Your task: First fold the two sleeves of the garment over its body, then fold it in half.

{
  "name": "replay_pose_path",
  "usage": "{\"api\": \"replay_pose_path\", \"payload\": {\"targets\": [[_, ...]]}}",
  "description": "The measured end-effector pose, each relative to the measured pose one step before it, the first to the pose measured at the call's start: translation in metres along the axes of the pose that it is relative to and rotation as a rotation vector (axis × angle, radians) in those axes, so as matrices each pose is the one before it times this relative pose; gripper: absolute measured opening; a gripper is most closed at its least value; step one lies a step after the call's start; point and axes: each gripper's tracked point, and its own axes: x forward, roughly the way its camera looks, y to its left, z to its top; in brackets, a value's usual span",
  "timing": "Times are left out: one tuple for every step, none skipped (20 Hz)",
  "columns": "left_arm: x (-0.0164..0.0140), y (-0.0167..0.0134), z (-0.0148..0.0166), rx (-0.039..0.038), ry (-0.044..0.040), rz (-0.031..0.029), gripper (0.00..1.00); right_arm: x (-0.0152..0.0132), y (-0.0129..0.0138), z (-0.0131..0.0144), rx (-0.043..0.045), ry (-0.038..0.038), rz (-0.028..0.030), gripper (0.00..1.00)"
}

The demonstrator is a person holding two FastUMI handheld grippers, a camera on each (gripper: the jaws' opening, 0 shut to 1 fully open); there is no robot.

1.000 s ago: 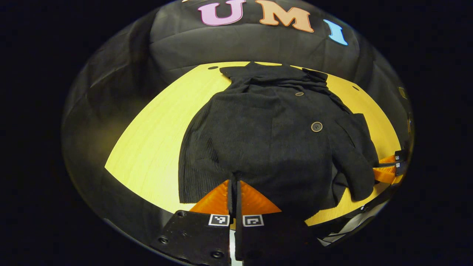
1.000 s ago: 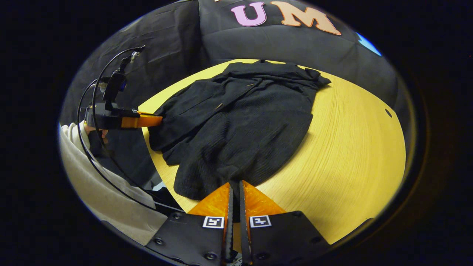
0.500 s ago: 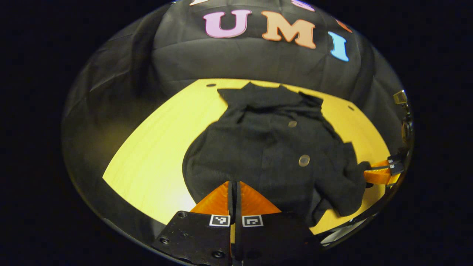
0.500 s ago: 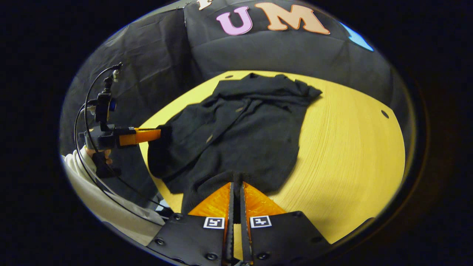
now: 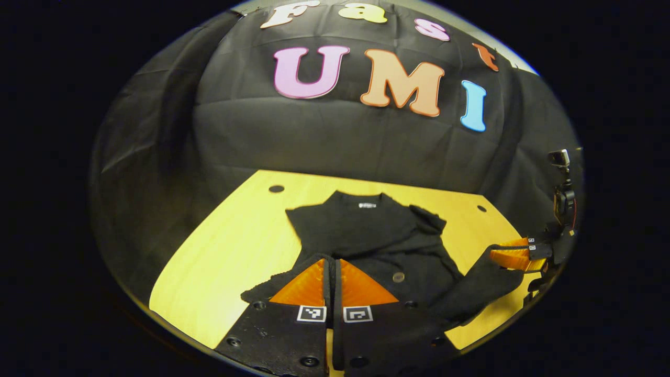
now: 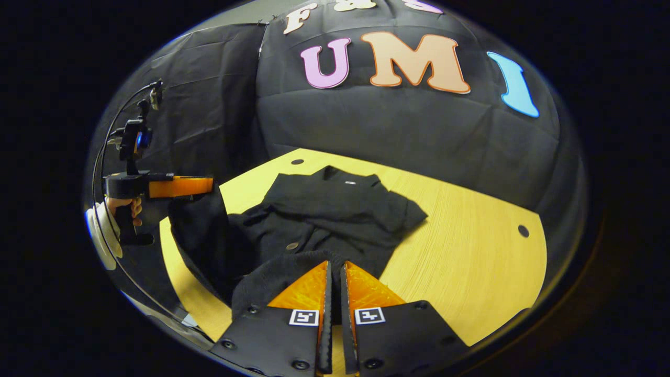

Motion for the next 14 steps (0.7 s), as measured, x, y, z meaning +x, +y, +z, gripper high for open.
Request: {"api": "replay_pose_path", "payload": {"targets": [[0.01345, -0.00104, 0.01451, 0.0106, -0.02134, -0.00679, 0.0, 0.00843, -0.00982, 0.01364, -0.0082, -0.00856, -0.01962, 0.11], [0.01247, 0.00121, 0.01333, 0.01265, -0.02025, 0.001, 0.0, 0.00678, -0.01065, 0.01189, -0.00675, -0.0106, -0.02091, 0.11], [0.01453, 0.00433, 0.0128, 0.02049, -0.01472, 0.01462, 0.0, 0.00784, -0.01357, 0.01217, -0.00418, -0.00178, -0.03137, 0.11], [0.01327, 0.00536, 0.0095, 0.02254, -0.01063, 0.01226, 0.0, 0.0112, -0.01541, 0.01005, -0.00599, -0.00057, -0.03532, 0.11], [0.01419, 0.00388, 0.00926, 0.01994, -0.01083, 0.00697, 0.0, 0.01055, -0.01506, 0.0128, 0.00133, -0.00373, -0.02863, 0.11], [0.01507, 0.004, 0.01111, 0.01454, -0.02344, 0.00599, 0.0, 0.01352, -0.01175, 0.01206, 0.00791, 0.00263, -0.02162, 0.11], [0.01562, 0.00492, 0.01059, 0.01486, -0.01974, 0.01271, 0.0, 0.01257, -0.01113, 0.01057, 0.01132, 0.00837, -0.0234, 0.11], [0.01272, 0.00586, 0.00689, 0.02054, -0.00602, 0.02116, 0.0, 0.01138, -0.00996, 0.00739, -0.001, 0.00221, -0.02248, 0.09], [0.01476, 0.00421, 0.00501, 0.02424, -0.00047, 0.01451, 0.0, 0.01291, -0.00824, 0.00953, -0.00286, 0.005, -0.01235, 0.11], [0.01418, 0.00161, 0.00168, 0.01838, 0.0081, 0.00484, 0.0, 0.01169, -0.00336, 0.00647, 0.00049, 0.01009, -0.00463, 0.11], [0.01381, 0.00055, 0.00172, 0.00496, 0.00957, -0.00286, 0.0, 0.01282, -0.0023, 0.00511, 0.00054, 0.01582, -0.00188, 0.11], [0.01439, 0.00029, 0.0003, -0.00339, 0.01339, 0.00061, 0.0, 0.01206, -0.00188, 0.00296, 0.00155, 0.01564, -0.00849, 0.11], [0.01267, -0.00051, -0.00086, -0.00111, 0.01665, 0.00416, 0.0, 0.01035, -0.00042, 0.00276, 0.001, 0.01931, -0.00724, 0.11], [0.01093, -0.0013, -0.00318, 0.00842, 0.00897, 0.00188, 0.0, 0.0111, 0.00054, 0.00031, -0.0035, 0.0162, -0.01158, 0.11]]}}
